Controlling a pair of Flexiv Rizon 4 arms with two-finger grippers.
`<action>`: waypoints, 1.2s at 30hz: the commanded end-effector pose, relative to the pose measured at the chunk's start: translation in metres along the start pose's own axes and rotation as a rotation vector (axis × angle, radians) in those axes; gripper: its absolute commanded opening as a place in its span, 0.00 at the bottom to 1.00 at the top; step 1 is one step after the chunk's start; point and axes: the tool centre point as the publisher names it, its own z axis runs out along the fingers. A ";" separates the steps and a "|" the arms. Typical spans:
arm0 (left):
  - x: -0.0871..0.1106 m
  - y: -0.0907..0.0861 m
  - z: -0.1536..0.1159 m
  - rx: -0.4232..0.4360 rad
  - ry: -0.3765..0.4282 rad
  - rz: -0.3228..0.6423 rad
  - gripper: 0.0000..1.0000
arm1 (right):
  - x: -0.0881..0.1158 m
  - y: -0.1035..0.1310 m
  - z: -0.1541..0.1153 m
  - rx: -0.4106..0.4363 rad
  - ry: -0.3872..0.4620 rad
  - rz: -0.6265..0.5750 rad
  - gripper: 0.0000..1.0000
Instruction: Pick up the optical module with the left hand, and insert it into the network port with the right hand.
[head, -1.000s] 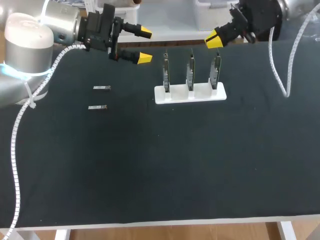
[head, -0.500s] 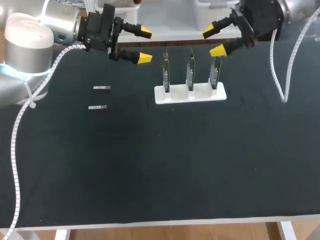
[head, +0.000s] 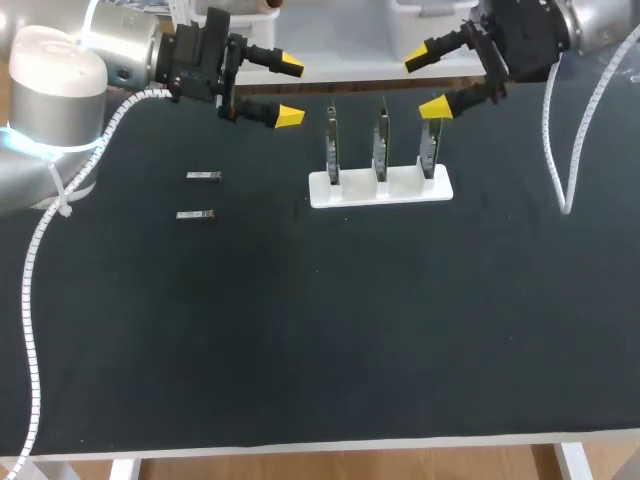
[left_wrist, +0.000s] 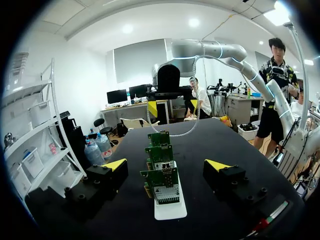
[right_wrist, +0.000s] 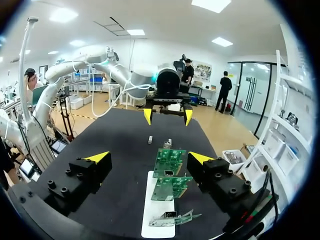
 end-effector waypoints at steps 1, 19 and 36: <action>0.000 -0.001 0.000 -0.004 -0.001 0.003 1.00 | -0.003 0.007 -0.002 0.093 0.010 -0.002 1.00; 0.000 -0.001 0.000 -0.004 -0.001 0.003 1.00 | -0.002 0.004 -0.008 0.103 0.041 -0.002 1.00; 0.000 -0.001 0.000 -0.004 -0.001 0.003 1.00 | -0.002 0.003 -0.004 0.094 0.040 0.003 1.00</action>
